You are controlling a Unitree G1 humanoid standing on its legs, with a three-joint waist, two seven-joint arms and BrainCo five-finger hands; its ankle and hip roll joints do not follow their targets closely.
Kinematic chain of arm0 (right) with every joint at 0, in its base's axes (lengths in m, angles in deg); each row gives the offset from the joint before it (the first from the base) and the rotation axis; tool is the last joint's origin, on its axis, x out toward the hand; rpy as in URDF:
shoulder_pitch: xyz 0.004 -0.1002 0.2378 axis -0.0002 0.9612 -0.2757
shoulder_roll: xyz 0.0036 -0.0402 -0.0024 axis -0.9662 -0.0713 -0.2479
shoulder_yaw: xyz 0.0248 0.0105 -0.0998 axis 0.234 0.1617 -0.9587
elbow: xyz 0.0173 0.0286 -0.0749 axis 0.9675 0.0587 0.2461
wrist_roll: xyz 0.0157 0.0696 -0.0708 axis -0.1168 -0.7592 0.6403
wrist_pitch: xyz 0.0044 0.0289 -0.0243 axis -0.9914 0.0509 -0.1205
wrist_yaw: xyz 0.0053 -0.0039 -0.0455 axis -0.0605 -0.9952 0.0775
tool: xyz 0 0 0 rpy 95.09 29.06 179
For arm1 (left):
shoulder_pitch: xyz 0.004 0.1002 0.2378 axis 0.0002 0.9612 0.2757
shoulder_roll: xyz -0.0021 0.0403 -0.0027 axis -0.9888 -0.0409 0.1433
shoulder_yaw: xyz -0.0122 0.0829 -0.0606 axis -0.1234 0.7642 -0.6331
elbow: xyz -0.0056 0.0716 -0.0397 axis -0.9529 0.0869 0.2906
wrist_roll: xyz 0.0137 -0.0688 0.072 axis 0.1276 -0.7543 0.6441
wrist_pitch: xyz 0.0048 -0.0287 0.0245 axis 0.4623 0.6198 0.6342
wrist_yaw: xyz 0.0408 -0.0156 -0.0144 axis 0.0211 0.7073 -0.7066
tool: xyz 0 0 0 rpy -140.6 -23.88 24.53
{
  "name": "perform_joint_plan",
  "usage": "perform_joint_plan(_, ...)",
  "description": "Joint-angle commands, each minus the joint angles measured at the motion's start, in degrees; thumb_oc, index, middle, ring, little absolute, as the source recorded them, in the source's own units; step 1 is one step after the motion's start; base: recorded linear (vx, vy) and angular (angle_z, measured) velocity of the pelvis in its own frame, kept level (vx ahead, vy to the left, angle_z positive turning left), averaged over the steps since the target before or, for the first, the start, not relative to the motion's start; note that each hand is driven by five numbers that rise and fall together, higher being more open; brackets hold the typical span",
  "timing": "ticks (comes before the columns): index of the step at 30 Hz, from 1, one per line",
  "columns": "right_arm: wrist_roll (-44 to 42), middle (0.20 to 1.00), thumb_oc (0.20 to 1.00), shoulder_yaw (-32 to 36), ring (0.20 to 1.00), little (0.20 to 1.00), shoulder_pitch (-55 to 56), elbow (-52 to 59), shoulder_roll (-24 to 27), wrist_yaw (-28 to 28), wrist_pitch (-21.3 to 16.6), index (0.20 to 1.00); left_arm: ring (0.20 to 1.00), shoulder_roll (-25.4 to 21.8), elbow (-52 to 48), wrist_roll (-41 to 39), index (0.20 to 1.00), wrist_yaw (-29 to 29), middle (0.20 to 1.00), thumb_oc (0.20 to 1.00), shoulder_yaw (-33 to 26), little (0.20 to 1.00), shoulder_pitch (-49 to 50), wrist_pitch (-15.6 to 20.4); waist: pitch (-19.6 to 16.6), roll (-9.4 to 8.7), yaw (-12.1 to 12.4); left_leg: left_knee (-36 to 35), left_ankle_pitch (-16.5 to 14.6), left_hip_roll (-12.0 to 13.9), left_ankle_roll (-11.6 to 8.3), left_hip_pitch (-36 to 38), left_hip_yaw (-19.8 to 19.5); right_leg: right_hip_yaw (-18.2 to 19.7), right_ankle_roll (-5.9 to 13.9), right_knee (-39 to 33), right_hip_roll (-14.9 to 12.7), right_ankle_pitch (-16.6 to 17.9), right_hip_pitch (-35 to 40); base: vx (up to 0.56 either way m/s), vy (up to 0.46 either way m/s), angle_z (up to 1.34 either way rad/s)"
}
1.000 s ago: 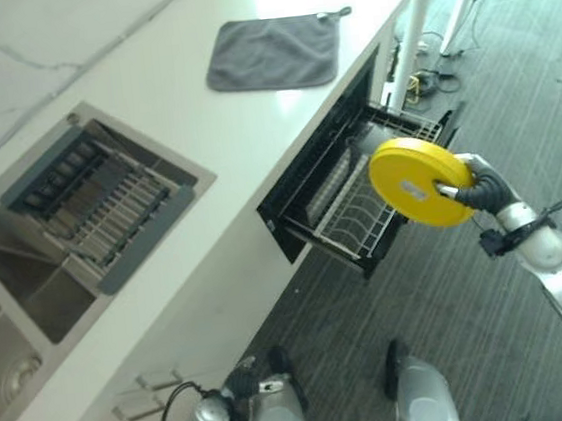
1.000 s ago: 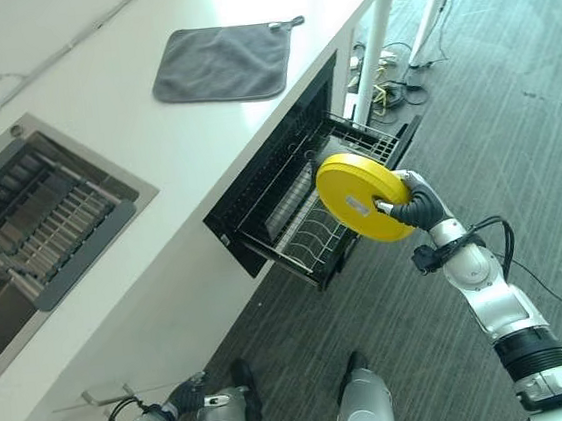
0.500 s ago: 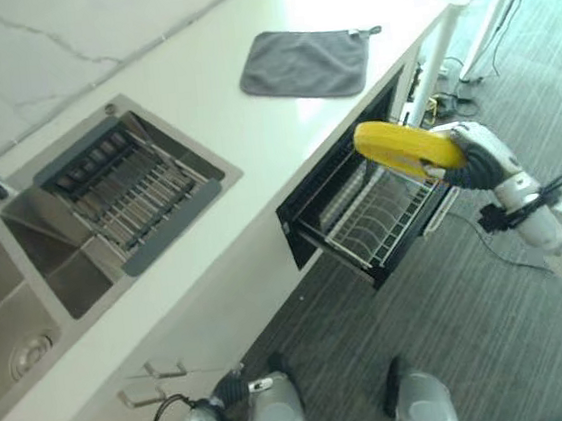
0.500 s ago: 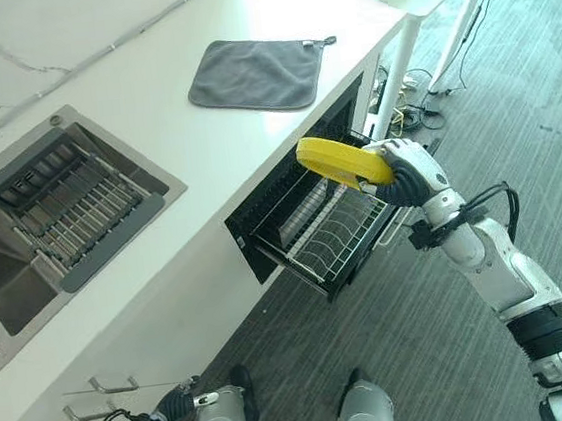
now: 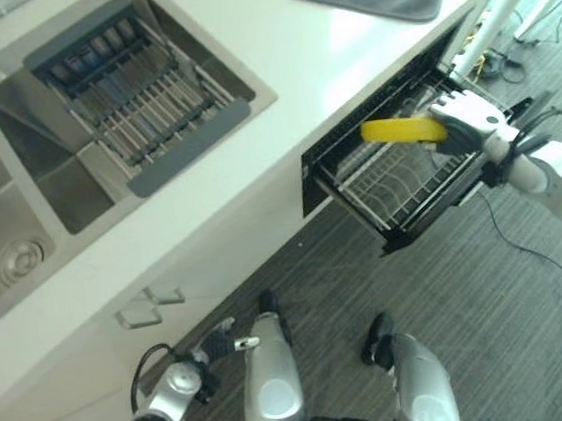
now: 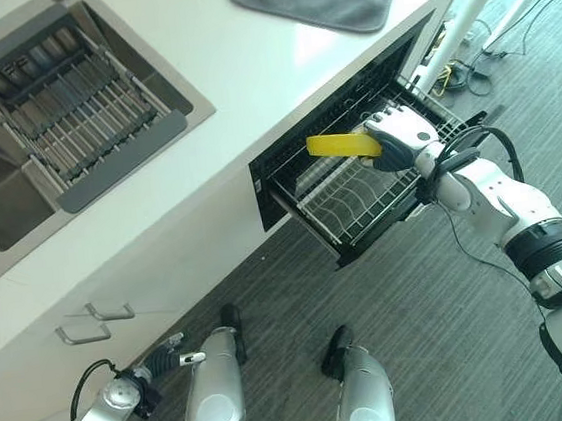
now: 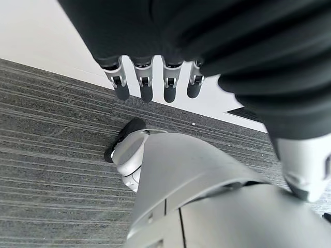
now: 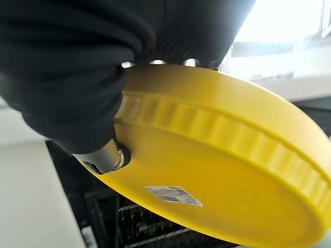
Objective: Place the dishes in the dishwasher.
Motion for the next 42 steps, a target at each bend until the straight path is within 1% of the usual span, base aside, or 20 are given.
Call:
perform_joint_plan(1,-1.4,0.2,0.2,0.6,0.2,0.2,-6.0,-0.5,-0.2,5.8,-1.9,0.2,1.0,-0.6,-0.8,-2.1,1.0,1.6,1.0,1.0,3.4,1.0,1.4,0.6,-2.9,-0.14,0.9,1.6,-2.8,-2.4,1.49,0.2,-3.4,-1.7,2.43,4.9,-1.1,-1.1,0.8,-0.07,0.01,0.06)
perform_joint_plan(3,-1.8,0.2,0.2,-0.1,0.2,0.2,-6.8,-1.6,-0.4,6.2,-1.9,0.2,1.0,-0.7,-0.9,-2.3,1.0,1.7,1.0,1.0,3.6,1.0,1.1,0.6,-2.7,-0.02,1.1,1.6,-2.8,-2.5,1.54,-0.1,-3.5,-1.8,2.39,5.0,-1.2,-1.2,0.5,-0.05,0.023,0.05)
perform_joint_plan(4,-1.6,0.2,0.2,-1.1,0.2,0.2,-8.2,-4.5,-1.0,7.5,-2.4,0.2,1.0,-0.8,-1.5,-2.6,1.0,2.0,1.0,1.0,4.1,1.0,0.4,0.7,-2.2,0.44,1.3,1.8,-2.7,-2.9,1.65,-1.0,-3.8,-1.8,2.36,5.4,-1.4,-1.2,-0.4,-0.07,0.054,0.06)
perform_joint_plan(7,-0.1,0.2,0.2,-2.3,0.2,0.2,-10.4,-6.2,-2.2,8.7,-0.4,0.2,1.0,-0.9,-1.9,-3.4,1.0,2.5,1.0,1.0,5.5,1.0,-1.3,0.4,-1.4,0.96,1.4,1.9,-2.6,-3.5,1.78,-1.7,-4.2,-1.7,2.52,5.8,-1.8,-1.0,-1.3,-0.06,0.05,0.07)
perform_joint_plan(8,0.4,0.2,0.2,-4.2,0.2,0.2,-13.4,-9.6,-3.4,12.0,0.4,0.2,1.0,-0.8,-2.0,-3.9,1.0,2.8,1.0,1.0,6.4,1.0,-2.1,0.7,-1.0,1.36,1.8,2.2,-2.8,-3.6,1.91,-2.4,-4.4,-1.8,2.56,6.5,-2.2,-1.2,-2.2,-0.08,0.044,0.06)
perform_joint_plan(9,1.5,0.2,0.2,-4.8,0.2,0.2,-14.8,-11.9,-4.1,13.8,0.4,0.2,1.0,-0.7,-1.8,-4.1,1.0,3.0,1.0,1.0,7.0,1.0,-2.3,1.4,-1.0,1.59,2.0,2.3,-2.9,-3.7,1.96,-3.1,-4.4,-2.0,2.56,6.8,-2.3,-1.3,-2.9,-0.12,0.069,0.06)
perform_joint_plan(12,6.3,0.2,0.2,-7.0,0.2,0.2,-17.8,-14.9,-5.8,20.0,4.0,0.2,1.0,0.1,-2.3,-5.3,1.0,4.0,1.0,1.0,8.9,1.0,-2.9,2.8,-1.0,2.33,2.4,2.2,-2.7,-4.1,1.97,-5.1,-4.6,-2.2,2.56,7.3,-2.5,-1.4,-5.1,-0.09,0.074,0.07)
perform_joint_plan(14,7.5,0.2,0.2,-8.3,0.2,0.2,-20.9,-17.0,-6.8,25.6,8.4,0.2,1.0,0.6,-3.4,-7.3,1.0,4.9,1.0,1.0,10.6,1.0,-3.6,4.6,-1.0,3.06,2.7,1.8,-2.4,-4.7,2.19,-7.3,-4.8,-2.1,2.54,8.4,-2.8,-1.6,-8.1,-0.13,0.12,-0.01)
perform_joint_plan(16,8.5,0.2,0.2,-8.1,0.2,0.2,-22.5,-19.7,-7.7,29.7,10.8,0.2,1.0,1.2,-3.5,-8.4,1.0,5.6,1.0,1.0,11.4,1.0,-3.8,6.2,-1.0,3.41,2.8,1.4,-2.3,-5.0,2.31,-8.3,-4.8,-2.0,2.4,8.9,-2.6,-2.0,-9.5,-0.11,0.095,0.05)
perform_joint_plan(17,11.0,0.2,0.2,-7.4,0.2,0.2,-22.3,-20.7,-8.7,33.0,13.2,0.2,1.0,1.9,-3.3,-8.7,1.0,6.3,1.0,1.0,11.8,1.0,-3.9,7.1,-1.0,3.55,2.7,1.0,-2.3,-5.2,2.26,-8.9,-4.8,-1.7,2.47,9.3,-2.4,-2.3,-10.7,-0.08,0.075,0.01)
perform_joint_plan(19,12.5,0.2,0.2,-7.1,0.2,0.2,-21.4,-21.0,-8.8,36.3,15.3,0.2,1.0,2.7,-3.5,-8.4,1.0,7.4,1.0,1.0,11.9,1.0,-4.0,7.0,-1.0,3.61,2.5,0.5,-2.0,-5.3,2.29,-9.2,-4.7,-1.7,2.53,9.1,-2.4,-2.2,-11.2,-0.05,0.052,-0.03)
perform_joint_plan(22,13.4,0.2,0.2,-6.9,0.2,0.2,-21.9,-22.3,-9.7,38.1,18.8,0.2,1.0,3.4,-2.9,-9.1,1.0,8.6,1.0,1.0,12.8,1.0,-4.5,7.8,-1.0,3.82,2.4,-0.1,-2.0,-5.4,2.37,-9.8,-4.5,-1.4,2.62,9.2,-2.3,-2.3,-12.2,-0.05,0.05,-0.01)
perform_joint_plan(25,10.9,0.2,0.2,-7.2,0.2,0.2,-21.6,-23.3,-9.4,38.6,20.9,0.2,1.0,4.2,-2.7,-9.4,1.0,9.3,1.0,1.0,12.9,1.0,-4.7,8.0,-1.0,4.08,2.2,-0.7,-1.7,-5.7,2.45,-9.9,-4.4,-1.4,2.58,9.0,-2.4,-2.2,-12.6,-0.03,0.06,-0.04)
perform_joint_plan(26,9.1,0.2,0.2,-7.2,0.2,0.2,-22.3,-24.9,-9.6,39.5,21.2,0.2,1.0,4.6,-2.2,-10.2,1.0,9.8,1.0,1.0,13.2,1.0,-4.9,9.1,-1.0,4.5,2.2,-1.2,-1.5,-5.8,2.43,-10.2,-4.3,-1.4,2.52,9.0,-2.6,-2.1,-13.1,-0.04,0.067,-0.07)
perform_joint_plan(29,6.1,0.2,0.2,-6.3,0.2,0.2,-22.5,-25.4,-10.0,40.1,21.1,0.2,1.0,4.9,-2.3,-10.9,1.0,9.5,1.0,1.0,13.3,1.0,-4.9,9.3,-1.0,5.07,2.2,-1.8,-1.2,-6.1,2.41,-10.5,-4.0,-1.3,2.51,9.0,-2.8,-2.1,-13.8,-0.05,0.079,0.01)
perform_joint_plan(31,11.6,0.2,0.2,-6.1,0.2,0.2,-23.0,-25.5,-10.2,43.6,21.5,0.2,1.0,5.2,-2.7,-10.5,1.0,9.4,1.0,1.0,13.3,1.0,-5.2,10.0,-1.0,5.77,2.2,-3.0,-0.5,-6.4,2.36,-11.0,-3.8,-1.3,2.56,8.9,-2.9,-2.0,-14.6,-0.06,0.073,0.04)
perform_joint_plan(32,11.0,0.2,0.2,-6.6,0.2,0.2,-23.7,-25.3,-10.0,44.6,22.7,0.2,1.0,5.2,-3.3,-10.9,1.0,10.0,1.0,1.0,13.8,1.0,-5.1,10.5,-1.0,6.07,2.3,-3.7,-0.2,-6.7,2.26,-11.2,-3.9,-1.4,2.72,8.6,-2.9,-1.9,-14.8,-0.03,0.029,0.06)
perform_joint_plan(34,10.6,0.2,0.2,-6.7,0.2,0.2,-23.8,-25.2,-9.9,44.7,22.9,0.2,1.0,5.1,-3.6,-11.0,1.0,10.2,1.0,1.0,14.0,1.0,-5.1,10.6,-1.0,6.19,2.4,-4.1,0.0,-6.8,2.23,-11.2,-3.9,-1.4,2.76,8.4,-2.9,-1.8,-14.9,-0.03,0.015,0.02)
perform_joint_plan(36,11.2,0.2,0.2,-7.2,0.2,0.2,-24.4,-25.8,-10.0,45.4,22.3,0.2,1.0,5.1,-3.9,-11.2,1.0,10.5,1.0,1.0,14.3,1.0,-5.2,11.2,-1.0,6.4,2.6,-5.1,0.6,-7.0,2.08,-11.5,-3.9,-1.5,2.76,7.8,-2.7,-1.7,-15.2,-0.06,0.015,0.03)
perform_joint_plan(42,12.4,0.2,0.2,-8.6,0.2,0.2,-25.3,-26.2,-11.2,44.8,19.0,0.2,1.0,5.7,-4.0,-10.2,1.0,11.6,1.0,1.0,15.4,1.0,-5.7,12.6,-1.0,6.53,3.0,-6.6,1.2,-7.5,1.87,-12.0,-4.3,-1.9,2.65,6.9,-2.5,-1.5,-15.8,-0.04,0.004,0.05)
